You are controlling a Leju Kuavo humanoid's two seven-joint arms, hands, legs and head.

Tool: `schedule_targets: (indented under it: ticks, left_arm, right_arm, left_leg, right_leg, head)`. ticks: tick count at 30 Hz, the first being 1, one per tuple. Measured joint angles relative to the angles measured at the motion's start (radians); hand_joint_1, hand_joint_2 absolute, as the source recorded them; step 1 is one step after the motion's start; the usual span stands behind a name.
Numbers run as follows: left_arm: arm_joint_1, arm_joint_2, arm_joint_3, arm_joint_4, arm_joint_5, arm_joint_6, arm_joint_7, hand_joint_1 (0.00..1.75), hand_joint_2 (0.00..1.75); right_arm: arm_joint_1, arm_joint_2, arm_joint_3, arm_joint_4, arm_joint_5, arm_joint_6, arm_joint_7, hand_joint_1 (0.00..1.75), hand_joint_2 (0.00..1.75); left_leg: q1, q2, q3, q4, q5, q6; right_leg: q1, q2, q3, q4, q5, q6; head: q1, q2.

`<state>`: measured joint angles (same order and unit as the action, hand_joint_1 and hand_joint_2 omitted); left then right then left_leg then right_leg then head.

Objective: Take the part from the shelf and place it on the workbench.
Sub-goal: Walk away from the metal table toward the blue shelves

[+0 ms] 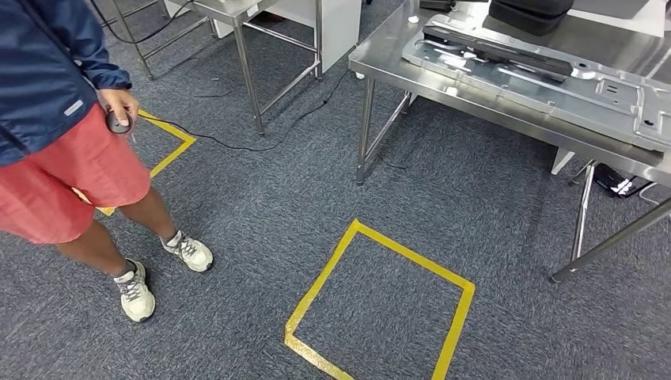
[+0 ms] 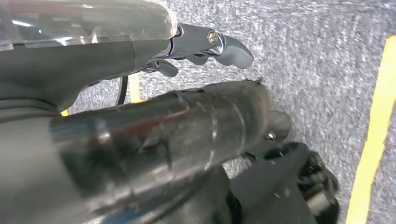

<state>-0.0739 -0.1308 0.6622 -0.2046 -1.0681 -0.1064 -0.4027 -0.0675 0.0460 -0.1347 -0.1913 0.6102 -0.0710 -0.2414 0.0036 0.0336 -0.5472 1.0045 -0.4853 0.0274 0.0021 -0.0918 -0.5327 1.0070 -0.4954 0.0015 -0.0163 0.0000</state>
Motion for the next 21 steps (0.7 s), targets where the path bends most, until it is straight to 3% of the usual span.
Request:
schedule_targets:
  ticks: [2,3,5,6,7,8,9,11,13,14,15,16,18,19,21]
  left_arm:
    - [0.001,0.0,0.001,0.0,0.0,0.0,0.0,0.0,0.0]
    - [0.0,0.0,0.001,0.0,0.0,0.0,0.0,0.0,0.0]
    - [-0.001,0.0,0.001,0.0,0.0,0.0,0.0,0.0,0.0]
    - [-0.001,0.0,0.001,0.0,0.0,0.0,0.0,0.0,0.0]
    - [0.0,0.0,0.001,0.0,0.0,0.0,0.0,0.0,0.0]
    - [0.001,0.0,0.002,0.0,0.0,0.0,0.0,0.0,0.0]
    - [0.002,0.0,0.002,0.0,0.0,0.0,0.0,0.0,0.0]
    - [0.001,-0.002,0.002,0.0,0.0,0.0,0.0,0.0,0.0]
    - [-0.001,-0.005,0.002,0.0,0.0,0.0,0.0,0.0,0.0]
    - [-0.001,-0.006,0.002,0.0,0.0,0.001,0.0,0.0,0.0]
    - [-0.001,-0.006,0.002,0.0,0.0,0.001,0.0,0.0,0.0]
    - [-0.001,-0.006,0.002,0.0,0.0,0.001,0.0,0.0,0.0]
    - [0.0,-0.005,0.002,0.0,0.0,0.001,-0.001,0.0,0.0]
    - [-0.001,-0.005,0.002,0.0,0.0,0.001,-0.001,0.0,0.0]
    - [-0.002,-0.005,0.003,0.0,0.0,0.001,-0.001,0.0,0.0]
  right_arm:
    - [-0.002,0.0,0.0,0.0,0.0,0.0,0.0,0.0,0.0]
    - [-0.002,0.0,0.0,0.0,0.0,0.0,0.0,0.0,0.0]
    - [0.0,0.0,0.0,0.0,0.0,0.0,0.0,0.0,0.0]
    - [0.002,0.0,0.0,0.0,0.0,0.0,0.0,0.0,0.0]
    - [0.003,0.0,0.0,0.0,0.001,0.0,0.0,0.0,0.0]
    - [0.004,0.0,0.0,0.0,0.001,0.0,0.0,0.0,0.0]
    - [0.005,0.0,0.0,0.0,0.002,0.0,0.0,0.0,0.0]
    - [0.005,-0.001,0.0,0.0,0.003,-0.001,0.0,0.0,0.0]
    - [0.005,-0.003,0.0,0.0,0.003,-0.002,-0.001,0.0,0.0]
    - [0.003,-0.004,0.0,0.0,0.004,-0.003,-0.001,0.0,0.0]
    - [0.001,-0.004,0.0,0.0,0.005,-0.003,-0.001,0.0,0.0]
    - [0.0,-0.003,0.0,0.0,0.005,-0.004,-0.001,0.0,0.0]
    - [0.0,-0.001,0.0,0.0,0.006,-0.004,-0.001,0.0,0.0]
    - [0.002,-0.001,0.0,0.0,0.006,-0.004,-0.001,0.0,0.0]
    - [0.004,-0.001,0.0,0.001,0.007,-0.004,-0.001,0.0,0.0]
  left_leg:
    - [0.003,-0.016,0.001,-0.006,0.009,0.013]
    - [0.006,-0.023,0.001,-0.009,0.013,0.019]
    - [0.005,-0.041,-0.006,-0.009,0.018,0.026]
    - [0.005,-0.052,-0.008,-0.008,0.019,0.027]
    - [0.004,-0.063,-0.01,-0.006,0.02,0.027]
    - [0.003,-0.076,-0.01,-0.005,0.02,0.027]
    - [0.003,-0.089,-0.01,-0.003,0.02,0.026]
    - [0.004,-0.114,-0.012,0.001,0.021,0.022]
    - [0.007,-0.136,-0.02,0.002,0.024,0.011]
    - [0.01,-0.147,-0.025,0.001,0.027,0.002]
    - [0.011,-0.16,-0.028,-0.001,0.03,-0.006]
    - [0.011,-0.157,-0.031,0.002,0.03,-0.012]
    - [0.007,-0.115,-0.054,0.049,-0.001,-0.02]
    - [0.006,-0.083,-0.079,0.103,-0.033,-0.022]
    - [0.01,-0.051,-0.141,0.23,-0.097,-0.028]
  right_leg:
    - [-0.004,0.025,-0.005,0.022,-0.021,0.013]
    - [-0.007,0.047,-0.021,0.06,-0.049,0.019]
    - [-0.01,0.084,-0.079,0.188,-0.12,0.025]
    - [-0.011,0.088,-0.108,0.25,-0.143,0.027]
    - [-0.011,0.089,-0.125,0.282,-0.146,0.027]
    - [-0.012,0.091,-0.123,0.276,-0.128,0.026]
    - [-0.012,0.095,-0.101,0.228,-0.092,0.022]
    - [-0.013,0.142,-0.038,0.085,-0.024,0.011]
    - [-0.011,0.182,-0.006,0.006,0.001,0.002]
    - [-0.009,0.183,-0.005,0.002,0.0,-0.001]
    - [-0.008,0.169,-0.004,-0.003,0.003,-0.004]
    - [-0.009,0.155,0.001,-0.011,0.007,-0.01]
    - [-0.012,0.123,0.009,-0.029,0.015,-0.023]
    - [-0.013,0.106,0.012,-0.034,0.017,-0.029]
    - [-0.011,0.074,0.009,-0.034,0.016,-0.033]
  head:
    - [0.0,0.0]
    - [0.0,0.0]
    - [0.0,0.0]
    - [0.0,0.0]
    - [0.0,0.0]
    - [0.0,0.0]
    - [0.0,0.0]
    - [0.0,0.0]
    - [0.001,0.0]
    - [0.001,0.0]
    - [0.002,0.0]
    - [0.001,0.0]
    - [0.0,0.0]
    - [-0.001,0.0]
    - [-0.002,0.0]
